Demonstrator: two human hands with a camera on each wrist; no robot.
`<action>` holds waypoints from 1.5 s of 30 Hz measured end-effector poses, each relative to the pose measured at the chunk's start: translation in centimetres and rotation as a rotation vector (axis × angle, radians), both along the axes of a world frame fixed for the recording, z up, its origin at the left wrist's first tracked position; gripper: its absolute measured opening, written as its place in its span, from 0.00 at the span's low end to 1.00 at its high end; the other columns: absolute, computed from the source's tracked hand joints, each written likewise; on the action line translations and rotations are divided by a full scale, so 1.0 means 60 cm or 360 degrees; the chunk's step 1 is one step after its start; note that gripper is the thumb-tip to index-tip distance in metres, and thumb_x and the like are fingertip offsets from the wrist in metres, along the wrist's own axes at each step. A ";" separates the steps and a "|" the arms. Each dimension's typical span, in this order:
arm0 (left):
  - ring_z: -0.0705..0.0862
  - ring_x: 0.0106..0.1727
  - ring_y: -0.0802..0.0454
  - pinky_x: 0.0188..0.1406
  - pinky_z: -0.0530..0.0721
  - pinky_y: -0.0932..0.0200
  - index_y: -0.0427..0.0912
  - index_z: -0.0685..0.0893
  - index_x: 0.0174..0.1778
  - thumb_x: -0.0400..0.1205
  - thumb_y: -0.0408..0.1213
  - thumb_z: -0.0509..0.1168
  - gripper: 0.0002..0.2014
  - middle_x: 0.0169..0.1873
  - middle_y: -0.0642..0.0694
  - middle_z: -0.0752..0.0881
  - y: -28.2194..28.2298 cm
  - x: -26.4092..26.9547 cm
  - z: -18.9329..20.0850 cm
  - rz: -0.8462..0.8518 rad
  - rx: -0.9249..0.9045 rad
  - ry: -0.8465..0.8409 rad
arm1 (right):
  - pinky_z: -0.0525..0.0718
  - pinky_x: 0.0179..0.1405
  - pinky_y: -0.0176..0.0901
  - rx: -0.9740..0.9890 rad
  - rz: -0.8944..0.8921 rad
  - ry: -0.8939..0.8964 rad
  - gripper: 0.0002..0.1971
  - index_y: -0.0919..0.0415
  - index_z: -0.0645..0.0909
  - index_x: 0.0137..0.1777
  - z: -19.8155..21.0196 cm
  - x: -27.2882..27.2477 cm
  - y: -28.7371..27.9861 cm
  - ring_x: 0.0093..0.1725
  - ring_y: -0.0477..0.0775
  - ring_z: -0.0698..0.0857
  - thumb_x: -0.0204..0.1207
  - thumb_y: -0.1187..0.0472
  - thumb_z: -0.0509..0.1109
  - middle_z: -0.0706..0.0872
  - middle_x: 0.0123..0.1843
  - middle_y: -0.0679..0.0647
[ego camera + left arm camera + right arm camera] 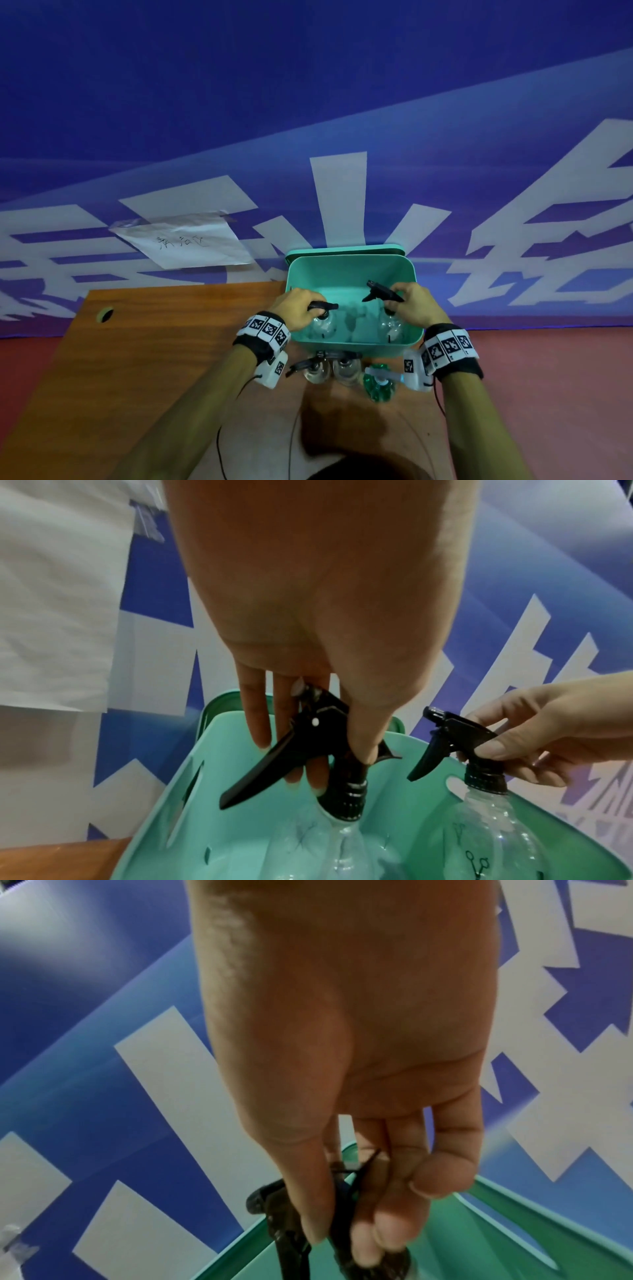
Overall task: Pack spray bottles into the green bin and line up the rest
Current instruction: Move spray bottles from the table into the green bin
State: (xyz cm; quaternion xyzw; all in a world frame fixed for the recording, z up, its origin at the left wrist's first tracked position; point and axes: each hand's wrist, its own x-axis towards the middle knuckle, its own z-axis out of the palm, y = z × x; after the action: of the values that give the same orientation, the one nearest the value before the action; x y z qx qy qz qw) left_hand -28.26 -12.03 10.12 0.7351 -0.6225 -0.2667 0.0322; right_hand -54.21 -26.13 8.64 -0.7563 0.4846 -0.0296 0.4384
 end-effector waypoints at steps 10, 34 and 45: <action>0.87 0.44 0.46 0.45 0.88 0.51 0.56 0.88 0.55 0.83 0.42 0.67 0.08 0.44 0.50 0.90 -0.077 0.024 -0.048 -0.0062 0.0173 0.0002 | 0.79 0.31 0.36 0.0114 0.0077 0.0211 0.06 0.47 0.84 0.43 -0.044 0.066 -0.048 0.38 0.50 0.86 0.76 0.59 0.76 0.89 0.44 0.52; 0.88 0.45 0.43 0.41 0.86 0.55 0.55 0.90 0.55 0.82 0.40 0.69 0.09 0.46 0.47 0.90 -0.104 0.013 -0.126 0.0002 0.0333 -0.0227 | 0.83 0.48 0.43 0.0654 -0.0534 0.0143 0.09 0.53 0.83 0.51 -0.204 0.105 -0.023 0.50 0.54 0.85 0.76 0.66 0.75 0.88 0.55 0.54; 0.88 0.51 0.42 0.51 0.88 0.51 0.53 0.85 0.63 0.82 0.43 0.68 0.14 0.54 0.46 0.89 -0.093 0.017 -0.118 0.0019 0.0331 -0.0331 | 0.87 0.62 0.53 0.0572 -0.0434 0.0210 0.17 0.55 0.86 0.55 -0.177 0.104 -0.021 0.53 0.56 0.89 0.68 0.66 0.82 0.90 0.55 0.55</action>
State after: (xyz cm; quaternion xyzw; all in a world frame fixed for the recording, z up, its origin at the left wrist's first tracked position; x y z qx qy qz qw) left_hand -27.25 -17.61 3.06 0.7618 -0.5871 -0.2519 -0.1073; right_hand -47.99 -27.36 -1.96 -0.5938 0.6075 0.0476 0.5255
